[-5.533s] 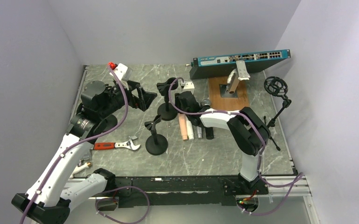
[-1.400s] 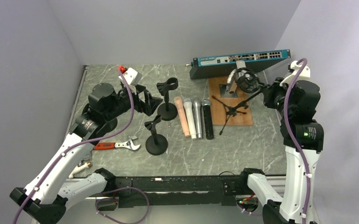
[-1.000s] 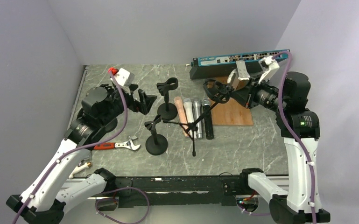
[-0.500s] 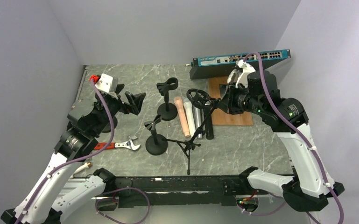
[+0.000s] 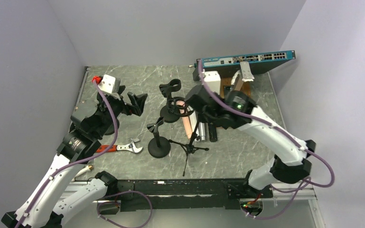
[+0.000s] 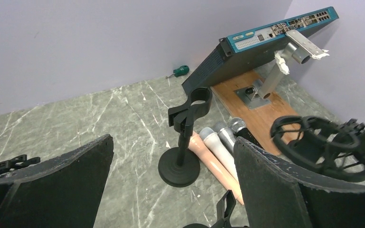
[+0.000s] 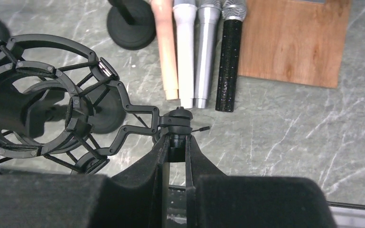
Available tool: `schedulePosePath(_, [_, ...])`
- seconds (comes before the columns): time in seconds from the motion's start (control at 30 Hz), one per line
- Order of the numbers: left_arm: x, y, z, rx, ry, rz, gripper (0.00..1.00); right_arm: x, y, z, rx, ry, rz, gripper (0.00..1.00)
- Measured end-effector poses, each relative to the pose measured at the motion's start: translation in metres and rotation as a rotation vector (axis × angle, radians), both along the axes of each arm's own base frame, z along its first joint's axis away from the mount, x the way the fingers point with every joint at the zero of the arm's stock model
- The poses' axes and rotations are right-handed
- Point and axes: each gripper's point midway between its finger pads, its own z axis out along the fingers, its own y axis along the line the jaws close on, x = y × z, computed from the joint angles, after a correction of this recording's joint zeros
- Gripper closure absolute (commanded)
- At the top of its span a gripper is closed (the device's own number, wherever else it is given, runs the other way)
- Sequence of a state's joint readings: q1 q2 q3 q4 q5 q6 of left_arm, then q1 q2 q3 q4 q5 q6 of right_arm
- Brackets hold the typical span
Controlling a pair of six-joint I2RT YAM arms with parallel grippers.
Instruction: Remove the microphone from the stand
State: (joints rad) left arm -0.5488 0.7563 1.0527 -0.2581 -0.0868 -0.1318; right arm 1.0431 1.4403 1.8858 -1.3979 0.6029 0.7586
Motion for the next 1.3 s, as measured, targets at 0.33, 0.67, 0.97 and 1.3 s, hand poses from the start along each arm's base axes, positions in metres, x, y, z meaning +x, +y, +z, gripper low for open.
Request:
schedulePosePath(0.33, [0.0, 0.011, 0.0, -0.01, -0.01, 0.053, 0.01, 0.012, 0.024, -0.013, -0.111, -0.13, -0.1, 1.0])
schedulePosePath(0.67, [0.001, 0.015, -0.004, -0.011, -0.005, 0.076, 0.01, 0.02, 0.045, -0.034, -0.159, -0.203, -0.004, 0.46])
schedulePosePath(0.97, [-0.003, 0.017, 0.0, -0.022, -0.022, 0.076, 0.01, -0.002, 0.067, -0.068, -0.135, -0.111, 0.162, 0.31])
schedulePosePath(1.3, [-0.003, 0.01, 0.001, -0.021, -0.027, 0.044, 0.01, -0.019, 0.053, -0.024, 0.069, -0.152, 0.212, 0.25])
